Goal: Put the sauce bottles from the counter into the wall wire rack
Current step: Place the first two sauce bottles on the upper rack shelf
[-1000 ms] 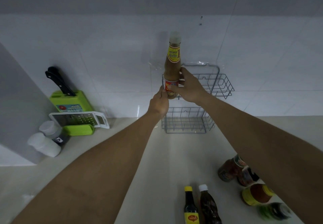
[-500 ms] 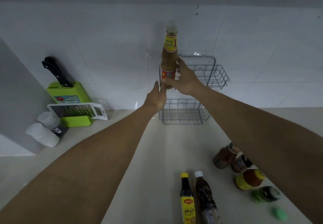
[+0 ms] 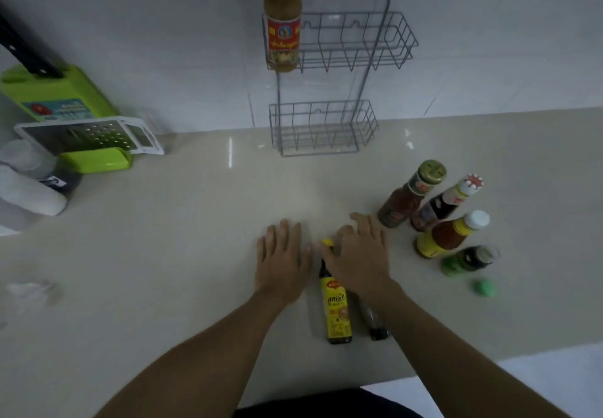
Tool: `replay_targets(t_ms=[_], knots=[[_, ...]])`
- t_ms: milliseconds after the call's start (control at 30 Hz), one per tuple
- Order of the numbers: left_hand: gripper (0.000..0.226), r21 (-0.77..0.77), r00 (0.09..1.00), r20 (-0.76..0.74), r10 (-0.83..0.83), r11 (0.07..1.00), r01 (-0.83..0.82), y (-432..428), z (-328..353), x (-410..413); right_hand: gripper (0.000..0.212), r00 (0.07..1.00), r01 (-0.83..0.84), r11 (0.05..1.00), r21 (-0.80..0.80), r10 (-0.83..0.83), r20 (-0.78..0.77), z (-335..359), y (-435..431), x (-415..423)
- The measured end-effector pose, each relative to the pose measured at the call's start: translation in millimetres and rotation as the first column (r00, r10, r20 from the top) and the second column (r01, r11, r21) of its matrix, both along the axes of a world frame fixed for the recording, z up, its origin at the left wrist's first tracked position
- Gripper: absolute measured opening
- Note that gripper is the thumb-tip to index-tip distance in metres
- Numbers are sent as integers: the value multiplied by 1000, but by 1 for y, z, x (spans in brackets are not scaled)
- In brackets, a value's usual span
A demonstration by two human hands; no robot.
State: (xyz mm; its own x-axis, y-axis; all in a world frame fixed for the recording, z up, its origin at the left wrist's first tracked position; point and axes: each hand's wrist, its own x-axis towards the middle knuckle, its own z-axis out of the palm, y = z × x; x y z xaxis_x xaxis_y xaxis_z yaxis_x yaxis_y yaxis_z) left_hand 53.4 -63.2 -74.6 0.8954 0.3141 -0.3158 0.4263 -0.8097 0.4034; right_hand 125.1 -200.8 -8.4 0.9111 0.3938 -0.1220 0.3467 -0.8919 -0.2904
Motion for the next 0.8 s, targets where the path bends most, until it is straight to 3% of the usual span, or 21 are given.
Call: replay_targets(t_ms=[200,400,567,733,800], knots=[[74,205,999,-4,-51,977,51,-12,-35,-18,83,999,-17,991,-135,22,33,-43,-13,-53],[69,266,997,34,-63,962,52,-14,-41,-19,68,987,-4,983,-182,33,154,-59,-7,-59],[69,244,997,-11,-75,967,76,-14,-39,-20,67,992,30,981,-191,-5,129,-63,-7,-63],[67,194,995,-21,-96,976,99,-6,-22,-15,51,996,83,994,71,-84,9,-38,-4,-59],[59,160,994,-39,-99,982,104,1,-6,-6,45,995,58,977,205,-73,66,-24,2,-52]])
